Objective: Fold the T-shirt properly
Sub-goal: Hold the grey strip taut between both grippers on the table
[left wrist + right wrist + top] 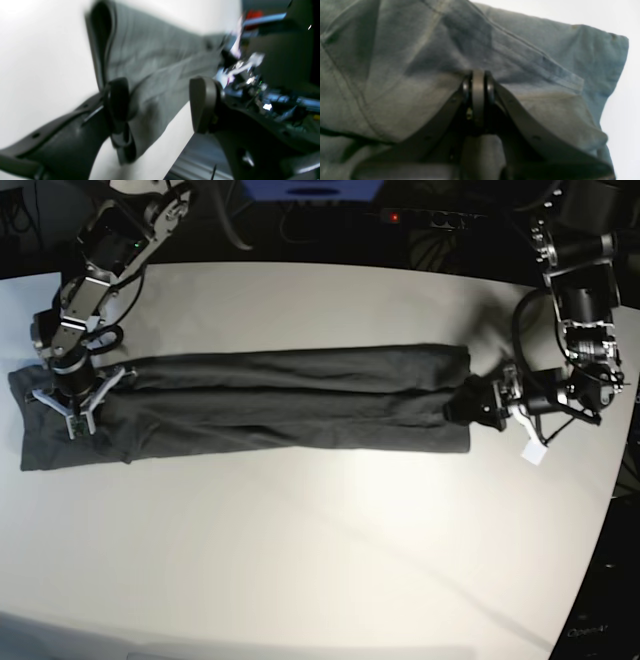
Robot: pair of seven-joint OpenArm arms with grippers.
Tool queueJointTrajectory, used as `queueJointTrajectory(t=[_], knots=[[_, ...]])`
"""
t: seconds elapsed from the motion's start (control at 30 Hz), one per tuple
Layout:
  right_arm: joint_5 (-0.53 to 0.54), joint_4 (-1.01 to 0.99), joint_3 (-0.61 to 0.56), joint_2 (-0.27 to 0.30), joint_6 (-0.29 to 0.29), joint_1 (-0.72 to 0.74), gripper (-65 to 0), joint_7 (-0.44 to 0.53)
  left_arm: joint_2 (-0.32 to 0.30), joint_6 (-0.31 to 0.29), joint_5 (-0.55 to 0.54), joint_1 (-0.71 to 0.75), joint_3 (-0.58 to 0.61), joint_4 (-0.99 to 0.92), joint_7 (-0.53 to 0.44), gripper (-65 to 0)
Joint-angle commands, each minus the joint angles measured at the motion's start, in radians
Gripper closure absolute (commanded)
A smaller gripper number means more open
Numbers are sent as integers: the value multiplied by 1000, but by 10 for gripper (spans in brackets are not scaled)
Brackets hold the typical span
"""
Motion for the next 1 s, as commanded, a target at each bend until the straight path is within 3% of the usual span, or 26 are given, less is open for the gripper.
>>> queueJointTrajectory(t=[0.0,0.27,0.7,0.97], knots=[[-38,-1,1,-2,22,3,-4,-44,-28,-3,-26,-27,14,15,-4,-378],[-38,-1,1,-2,22,1,-4,-44,-31,-3,-26,24,79,94,-4,-378],[-37,-2,1,-3,22,1,-4,-38,-30,-3,9,24,73,127,-4,-380],[-32,-2,1,-3,22,1,-4,-37,-30,-3,71,21,74,-24,-42,-381]])
